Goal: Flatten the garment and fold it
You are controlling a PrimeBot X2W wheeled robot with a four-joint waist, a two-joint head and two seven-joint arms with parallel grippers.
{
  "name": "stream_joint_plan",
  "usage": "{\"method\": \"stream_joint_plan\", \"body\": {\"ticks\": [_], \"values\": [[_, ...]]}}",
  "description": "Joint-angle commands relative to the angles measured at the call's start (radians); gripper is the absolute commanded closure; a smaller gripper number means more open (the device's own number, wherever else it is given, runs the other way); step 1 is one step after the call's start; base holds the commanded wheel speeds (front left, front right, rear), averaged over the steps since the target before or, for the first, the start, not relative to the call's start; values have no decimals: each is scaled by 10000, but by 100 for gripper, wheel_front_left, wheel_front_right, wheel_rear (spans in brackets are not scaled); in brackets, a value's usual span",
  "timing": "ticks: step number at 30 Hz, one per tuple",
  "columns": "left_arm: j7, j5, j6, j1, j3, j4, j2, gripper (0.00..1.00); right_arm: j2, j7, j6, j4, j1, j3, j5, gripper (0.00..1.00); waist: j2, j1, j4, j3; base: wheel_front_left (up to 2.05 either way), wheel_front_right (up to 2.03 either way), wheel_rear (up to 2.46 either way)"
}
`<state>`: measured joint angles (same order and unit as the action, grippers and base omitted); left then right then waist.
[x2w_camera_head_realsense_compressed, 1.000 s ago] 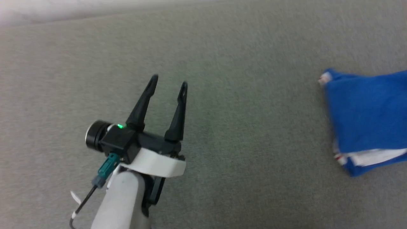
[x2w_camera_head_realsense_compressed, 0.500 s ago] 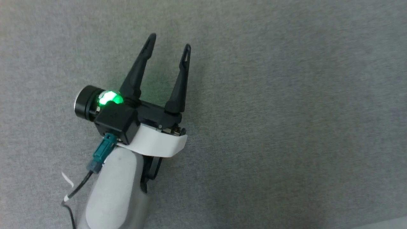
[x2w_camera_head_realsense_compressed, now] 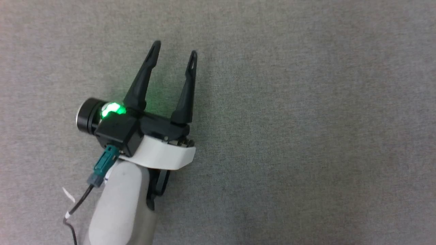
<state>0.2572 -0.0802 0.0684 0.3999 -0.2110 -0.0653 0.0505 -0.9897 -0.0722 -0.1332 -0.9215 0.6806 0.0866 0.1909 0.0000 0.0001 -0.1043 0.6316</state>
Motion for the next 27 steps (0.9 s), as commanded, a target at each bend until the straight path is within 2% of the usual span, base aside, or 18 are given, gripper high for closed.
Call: {"method": "stream_joint_plan", "body": {"ticks": [1, 7, 14, 20, 27], "values": [[46, -139, -65, -242, 93, 68, 1, 0, 141, -174, 25, 27, 338, -51, -90, 0, 0, -1, -165, -777, 0, 0, 0], [46, -351, -295, -1064, 698, 217, 5, 0, 1066, -942, 25, 884, 1135, -40, -112, 0, 0, -1, -310, -2321, 0, 0, 0], [46, -279, -458, -2136, 1405, 85, 18, 0, 2614, -1533, 25, 2503, 1082, -43, -20, 0, 0, -1, -167, -4009, 0, 0, 0], [46, -390, -562, -3148, 1965, -128, 13, 0, 3974, -1716, 25, 4674, -404, -150, 653, 0, 0, -1, 97, -4904, 0, 0, 0], [46, -533, -531, -3944, 2079, -95, 6, 0, 6040, -1848, 25, 7760, -3451, -1440, 603, 0, 0, -1, 521, -5448, 0, 0, 0]]}}
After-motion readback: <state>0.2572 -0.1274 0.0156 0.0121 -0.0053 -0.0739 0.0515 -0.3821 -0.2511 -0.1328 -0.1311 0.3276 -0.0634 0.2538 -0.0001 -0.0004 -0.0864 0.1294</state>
